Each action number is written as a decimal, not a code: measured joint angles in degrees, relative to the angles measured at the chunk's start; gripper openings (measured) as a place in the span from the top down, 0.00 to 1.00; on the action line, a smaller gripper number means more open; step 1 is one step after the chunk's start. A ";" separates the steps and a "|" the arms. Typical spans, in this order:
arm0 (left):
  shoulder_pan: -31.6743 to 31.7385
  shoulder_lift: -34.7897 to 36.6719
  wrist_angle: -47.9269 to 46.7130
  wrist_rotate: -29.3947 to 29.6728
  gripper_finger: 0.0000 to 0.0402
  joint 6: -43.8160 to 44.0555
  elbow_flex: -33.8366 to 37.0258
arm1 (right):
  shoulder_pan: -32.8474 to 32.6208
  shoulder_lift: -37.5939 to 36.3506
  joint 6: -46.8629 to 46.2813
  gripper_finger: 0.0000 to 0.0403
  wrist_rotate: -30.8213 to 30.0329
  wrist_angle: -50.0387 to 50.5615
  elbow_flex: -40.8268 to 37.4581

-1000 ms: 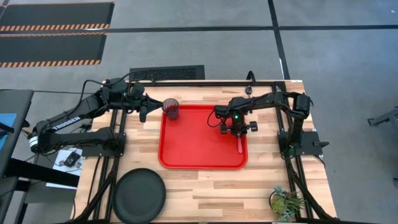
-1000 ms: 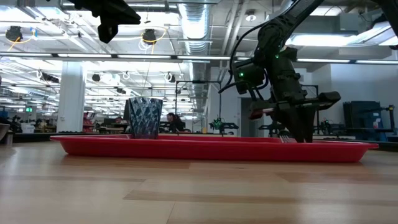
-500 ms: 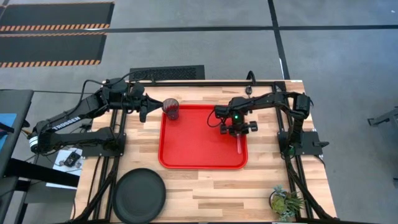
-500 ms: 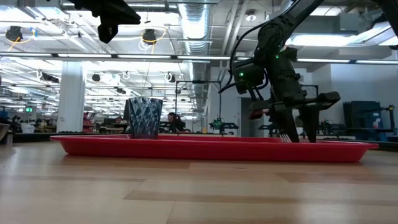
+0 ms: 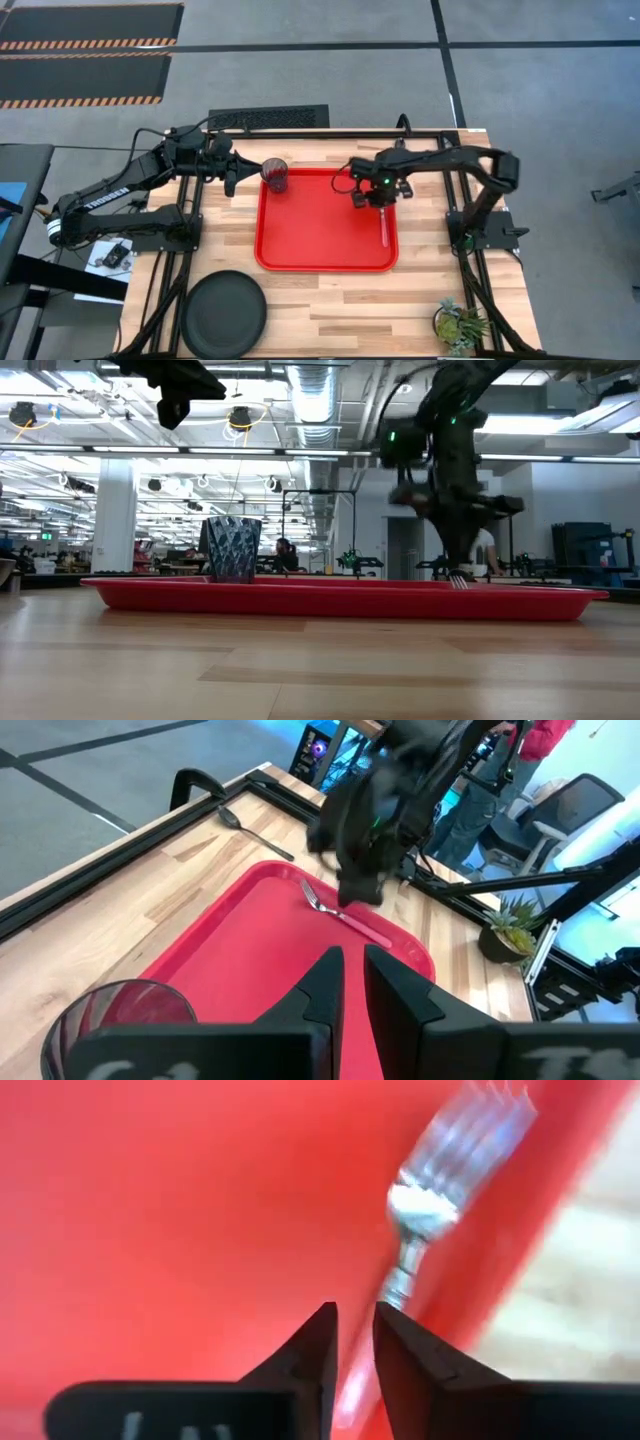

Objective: Pick and place plate/cup/fork/spoon on tray
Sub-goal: Adjust the red tray

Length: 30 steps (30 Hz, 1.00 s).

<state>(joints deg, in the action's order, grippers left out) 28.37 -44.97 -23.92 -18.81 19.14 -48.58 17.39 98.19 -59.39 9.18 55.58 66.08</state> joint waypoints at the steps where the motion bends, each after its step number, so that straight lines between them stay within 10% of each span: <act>1: 0.00 0.00 -0.14 0.03 0.93 0.01 0.00 | 0.00 -1.66 2.29 0.80 -0.23 -2.21 -0.38; 17: -0.03 9.58 -3.19 7.11 0.99 -2.22 0.26 | 0.46 -23.51 14.44 0.98 -6.57 -62.17 -28.47; 30: -8.05 16.65 -3.80 2.57 1.00 6.55 18.69 | -6.37 -25.79 16.56 0.98 -10.13 -59.45 -31.76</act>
<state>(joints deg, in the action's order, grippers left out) 20.32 -28.32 -27.72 -16.24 25.68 -29.88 11.02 72.40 -42.83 -0.95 -3.86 34.33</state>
